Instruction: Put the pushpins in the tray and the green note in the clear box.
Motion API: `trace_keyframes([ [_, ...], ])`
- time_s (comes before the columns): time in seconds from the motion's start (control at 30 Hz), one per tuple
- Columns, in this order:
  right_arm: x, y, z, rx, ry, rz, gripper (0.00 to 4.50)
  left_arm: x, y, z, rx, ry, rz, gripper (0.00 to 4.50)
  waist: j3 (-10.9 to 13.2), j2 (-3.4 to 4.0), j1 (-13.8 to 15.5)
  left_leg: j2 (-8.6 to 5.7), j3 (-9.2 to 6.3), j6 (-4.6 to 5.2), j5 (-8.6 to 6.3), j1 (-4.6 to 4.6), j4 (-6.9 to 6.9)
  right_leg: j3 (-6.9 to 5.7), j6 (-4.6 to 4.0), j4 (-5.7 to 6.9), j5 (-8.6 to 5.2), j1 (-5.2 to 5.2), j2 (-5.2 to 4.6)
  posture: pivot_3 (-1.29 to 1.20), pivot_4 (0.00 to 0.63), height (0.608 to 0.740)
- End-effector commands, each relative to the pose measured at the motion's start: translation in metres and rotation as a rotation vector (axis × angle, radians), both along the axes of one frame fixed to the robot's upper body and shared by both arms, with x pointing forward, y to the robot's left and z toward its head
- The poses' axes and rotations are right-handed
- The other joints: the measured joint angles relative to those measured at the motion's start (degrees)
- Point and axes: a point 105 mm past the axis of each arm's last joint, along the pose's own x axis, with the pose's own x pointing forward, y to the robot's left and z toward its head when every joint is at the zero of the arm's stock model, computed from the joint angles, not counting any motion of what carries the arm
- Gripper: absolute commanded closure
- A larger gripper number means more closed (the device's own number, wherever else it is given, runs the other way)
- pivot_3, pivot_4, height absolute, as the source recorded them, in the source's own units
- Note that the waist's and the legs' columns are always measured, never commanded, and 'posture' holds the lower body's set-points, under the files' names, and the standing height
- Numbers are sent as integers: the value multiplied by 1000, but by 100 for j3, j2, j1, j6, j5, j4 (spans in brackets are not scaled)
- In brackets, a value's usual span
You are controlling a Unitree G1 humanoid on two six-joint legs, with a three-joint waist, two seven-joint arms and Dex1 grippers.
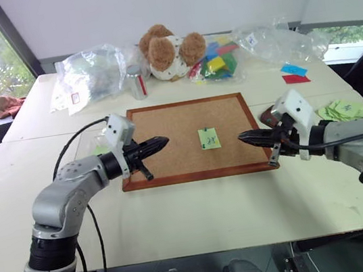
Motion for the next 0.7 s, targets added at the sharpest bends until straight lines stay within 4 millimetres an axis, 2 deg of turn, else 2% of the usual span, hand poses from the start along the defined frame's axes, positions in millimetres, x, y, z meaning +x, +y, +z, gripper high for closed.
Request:
trace_keyframes([
  [0.03, 0, 0, 12, 6, -58, -6, 4447, -2, 1, 7, -1, -39, 4, 4500, 0, 0, 0, 0, 0, 0, 0, 0, 0, 0, 0, 0, 0, 0, 0, 0, 150, 740],
  [0.47, 17, 3, 11, 16, -88, -75, 4447, 19, -1, -13, 50, -69, 95, 4500, 0, 0, 1, 0, 0, 0, 0, 0, 0, 0, 0, 0, 0, 0, 0, 0, 150, 740],
  [0.7, 25, 16, 0, 24, -75, -66, 4447, 44, -12, -50, 117, -58, 160, 4500, 0, 0, 4, 0, 1, 0, 0, 0, 0, -1, 0, 0, 0, -1, 0, 0, 150, 740],
])
